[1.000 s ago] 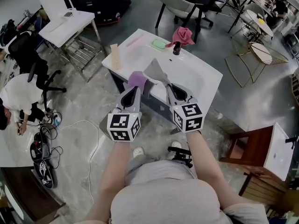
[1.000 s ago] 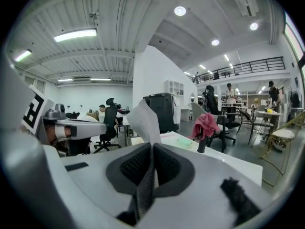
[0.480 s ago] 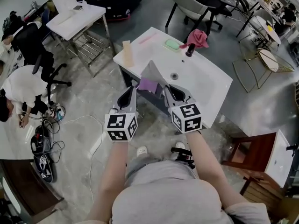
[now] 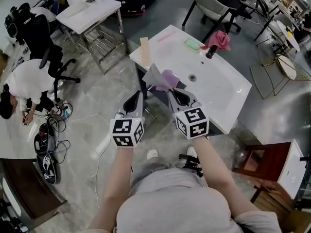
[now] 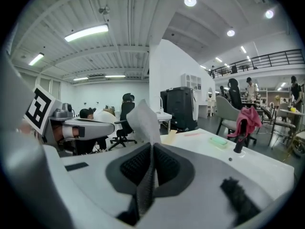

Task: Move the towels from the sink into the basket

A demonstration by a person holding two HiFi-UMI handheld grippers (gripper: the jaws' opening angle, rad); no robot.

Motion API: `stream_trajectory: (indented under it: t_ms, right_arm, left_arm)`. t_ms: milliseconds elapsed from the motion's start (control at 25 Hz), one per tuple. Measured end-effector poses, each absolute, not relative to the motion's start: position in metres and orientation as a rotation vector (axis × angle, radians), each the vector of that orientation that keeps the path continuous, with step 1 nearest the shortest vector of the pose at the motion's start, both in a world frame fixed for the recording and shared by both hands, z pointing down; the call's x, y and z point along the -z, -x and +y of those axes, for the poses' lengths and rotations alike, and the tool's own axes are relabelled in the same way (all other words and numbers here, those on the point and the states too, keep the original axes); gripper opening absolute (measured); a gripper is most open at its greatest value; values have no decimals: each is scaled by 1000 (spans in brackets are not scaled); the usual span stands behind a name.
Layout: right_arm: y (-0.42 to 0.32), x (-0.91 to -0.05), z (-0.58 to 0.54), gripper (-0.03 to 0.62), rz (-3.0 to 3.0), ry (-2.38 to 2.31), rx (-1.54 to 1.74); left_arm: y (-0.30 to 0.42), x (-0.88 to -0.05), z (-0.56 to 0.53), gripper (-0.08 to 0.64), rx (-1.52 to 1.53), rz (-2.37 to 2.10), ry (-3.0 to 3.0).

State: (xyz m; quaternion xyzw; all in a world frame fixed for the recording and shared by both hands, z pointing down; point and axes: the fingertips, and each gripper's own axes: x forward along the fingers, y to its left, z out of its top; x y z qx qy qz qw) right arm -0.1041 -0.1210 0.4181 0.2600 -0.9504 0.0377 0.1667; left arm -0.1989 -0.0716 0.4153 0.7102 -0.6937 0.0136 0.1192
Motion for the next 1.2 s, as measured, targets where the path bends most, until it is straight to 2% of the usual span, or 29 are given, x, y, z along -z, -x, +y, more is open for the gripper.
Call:
stream_trajectory:
  t_ms: [1200]
  right_arm:
    - [192,-524,-63,28,-2598,-411,-198]
  left_arm:
    - [267,-528,-23,5,-109,-1997,-1823]
